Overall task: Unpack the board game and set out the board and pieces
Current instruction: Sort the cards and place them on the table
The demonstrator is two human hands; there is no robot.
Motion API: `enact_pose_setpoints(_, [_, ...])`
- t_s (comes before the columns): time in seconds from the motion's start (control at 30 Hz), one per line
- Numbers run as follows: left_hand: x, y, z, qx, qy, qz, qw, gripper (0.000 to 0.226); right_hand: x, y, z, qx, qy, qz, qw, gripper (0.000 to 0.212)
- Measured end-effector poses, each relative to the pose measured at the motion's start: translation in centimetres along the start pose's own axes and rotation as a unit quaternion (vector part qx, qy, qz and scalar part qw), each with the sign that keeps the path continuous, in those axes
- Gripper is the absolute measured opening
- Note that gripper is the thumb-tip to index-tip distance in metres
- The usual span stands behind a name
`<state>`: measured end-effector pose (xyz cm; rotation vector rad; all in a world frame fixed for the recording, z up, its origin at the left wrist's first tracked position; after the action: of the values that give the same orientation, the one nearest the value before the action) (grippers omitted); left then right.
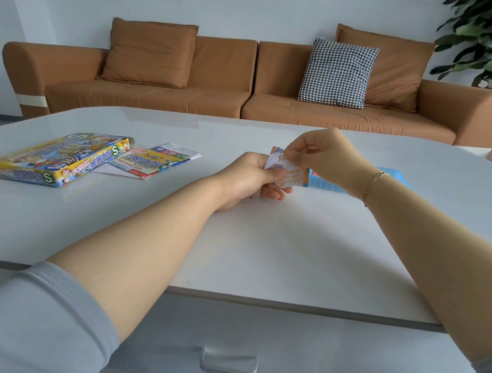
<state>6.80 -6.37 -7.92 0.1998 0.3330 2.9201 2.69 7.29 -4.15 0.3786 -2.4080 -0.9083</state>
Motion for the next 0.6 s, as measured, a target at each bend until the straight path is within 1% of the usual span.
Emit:
enact_pose_setpoints(0.13, [-0.13, -0.03, 0.07, 0.001, -0.001, -0.003, 1.0, 0.012, 0.02, -0.18, -0.16, 0.006, -0.011, 0.009, 1.0, 0.027])
enact_pose_setpoints(0.17, [-0.18, -0.03, 0.09, 0.002, -0.001, -0.004, 1.0, 0.012, 0.14, -0.29, -0.21, 0.001, -0.008, 0.014, 1.0, 0.027])
enact_pose_setpoints(0.3, [-0.21, -0.03, 0.06, 0.0, 0.004, -0.004, 1.0, 0.012, 0.38, -0.32, -0.23, -0.041, -0.003, 0.002, 0.999, 0.01])
enact_pose_setpoints(0.43, [-0.21, -0.03, 0.11, -0.003, 0.003, -0.005, 1.0, 0.012, 0.06, 0.05, 0.0, -0.018, -0.014, -0.012, 1.0, 0.013])
enact_pose_setpoints(0.53, [-0.33, -0.04, 0.19, -0.005, -0.001, -0.007, 1.0, 0.013, -0.02, -0.26, -0.21, 0.022, -0.007, -0.002, 1.0, 0.023])
enact_pose_setpoints(0.6, [-0.34, -0.01, 0.18, -0.002, -0.001, -0.006, 1.0, 0.012, 0.26, -0.47, -0.26, 0.006, 0.002, 0.015, 1.0, 0.018])
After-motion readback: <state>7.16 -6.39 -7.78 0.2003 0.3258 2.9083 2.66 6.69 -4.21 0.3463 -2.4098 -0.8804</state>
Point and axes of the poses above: each hand's wrist, its own x-axis towards the middle knuckle, its own y-axis out of the back of the hand, z = x × y, the point moved 3 cm from there along x, towards the middle knuckle, and after that the axes turned 3 degrees about -z, right-handed, at the moved point
